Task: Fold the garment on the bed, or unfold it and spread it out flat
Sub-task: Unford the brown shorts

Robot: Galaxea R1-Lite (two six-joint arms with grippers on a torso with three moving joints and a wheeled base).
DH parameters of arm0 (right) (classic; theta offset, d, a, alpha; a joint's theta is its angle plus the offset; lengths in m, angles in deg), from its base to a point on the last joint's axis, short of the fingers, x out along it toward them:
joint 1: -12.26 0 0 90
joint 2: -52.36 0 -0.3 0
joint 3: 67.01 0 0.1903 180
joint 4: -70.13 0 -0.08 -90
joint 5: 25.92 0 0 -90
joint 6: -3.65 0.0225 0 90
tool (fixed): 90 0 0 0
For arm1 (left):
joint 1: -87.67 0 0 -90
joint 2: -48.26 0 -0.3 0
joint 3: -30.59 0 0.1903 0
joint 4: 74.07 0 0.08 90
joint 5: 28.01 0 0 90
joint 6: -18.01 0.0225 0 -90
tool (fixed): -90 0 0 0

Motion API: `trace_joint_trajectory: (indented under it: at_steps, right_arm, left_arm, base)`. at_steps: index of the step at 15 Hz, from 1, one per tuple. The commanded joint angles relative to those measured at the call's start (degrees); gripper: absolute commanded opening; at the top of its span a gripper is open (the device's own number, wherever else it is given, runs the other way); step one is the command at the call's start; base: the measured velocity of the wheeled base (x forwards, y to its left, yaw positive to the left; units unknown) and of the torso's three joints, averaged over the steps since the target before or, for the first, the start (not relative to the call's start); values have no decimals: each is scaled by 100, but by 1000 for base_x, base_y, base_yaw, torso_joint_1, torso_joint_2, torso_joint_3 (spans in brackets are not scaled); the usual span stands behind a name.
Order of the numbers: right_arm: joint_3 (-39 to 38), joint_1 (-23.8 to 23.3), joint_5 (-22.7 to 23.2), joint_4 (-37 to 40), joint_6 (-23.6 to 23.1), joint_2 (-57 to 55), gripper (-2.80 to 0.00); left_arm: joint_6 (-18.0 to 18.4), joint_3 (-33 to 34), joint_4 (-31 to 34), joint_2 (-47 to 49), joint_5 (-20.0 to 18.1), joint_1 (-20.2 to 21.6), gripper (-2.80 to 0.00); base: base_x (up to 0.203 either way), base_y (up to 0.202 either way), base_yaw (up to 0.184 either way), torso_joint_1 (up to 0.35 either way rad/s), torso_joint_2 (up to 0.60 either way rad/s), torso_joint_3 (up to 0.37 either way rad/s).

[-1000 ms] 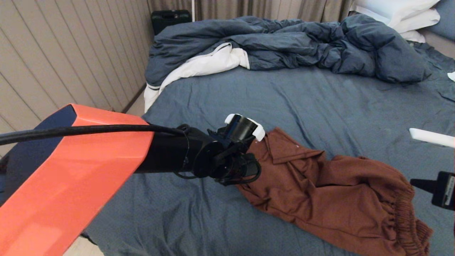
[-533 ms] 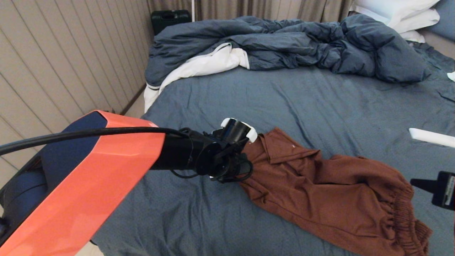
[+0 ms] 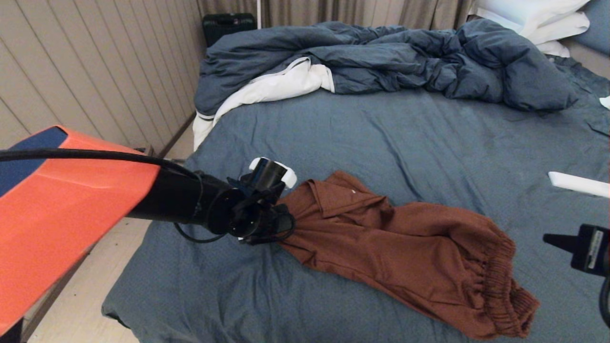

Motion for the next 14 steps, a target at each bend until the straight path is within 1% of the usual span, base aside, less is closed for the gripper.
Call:
trace_joint_trajectory:
  at_steps: [1, 3, 5, 8, 11, 12, 13, 14]
  right_arm:
    - [12, 10, 4, 1, 0, -112, -280]
    - [23, 10, 31, -16, -3, -167, -280]
    - [23, 5, 84, -16, -12, -231, -280]
    - [31, 9, 155, -62, -36, -407, -280]
    - [31, 10, 206, -86, -47, -456, -280]
    - [7, 10, 212, -86, -59, -440, -280]
    - [-14, 10, 216, -86, -86, -411, 0]
    - [-37, 10, 223, -86, -228, -362, 0]
  left_arm:
    - [48, 726, -161, -767, 7, 270, -280]
    - [238, 1201, -303, -1190, 3, 561, -280]
    - [414, 1526, -334, -1558, 4, 731, -280]
    - [587, 2116, -372, -1971, -1, 787, -280]
    - [670, 2362, -896, -1854, 2, 785, -280]
    - [725, 2454, -1042, -1773, 11, 777, 0]
    - [736, 2509, -1099, -1755, 14, 749, 0]
    - [778, 2607, -1226, -1722, 9, 717, 0]
  base:
    - [0, 0, 0, 0, 0, 0]
    - [0, 0, 0, 0, 0, 0]
    - [0, 0, 0, 0, 0, 0]
    - [0, 0, 0, 0, 0, 0]
    - [0, 0, 0, 0, 0, 0]
    - [0, 0, 0, 0, 0, 0]
    - [0, 0, 0, 0, 0, 0]
    - [0, 0, 0, 0, 0, 0]
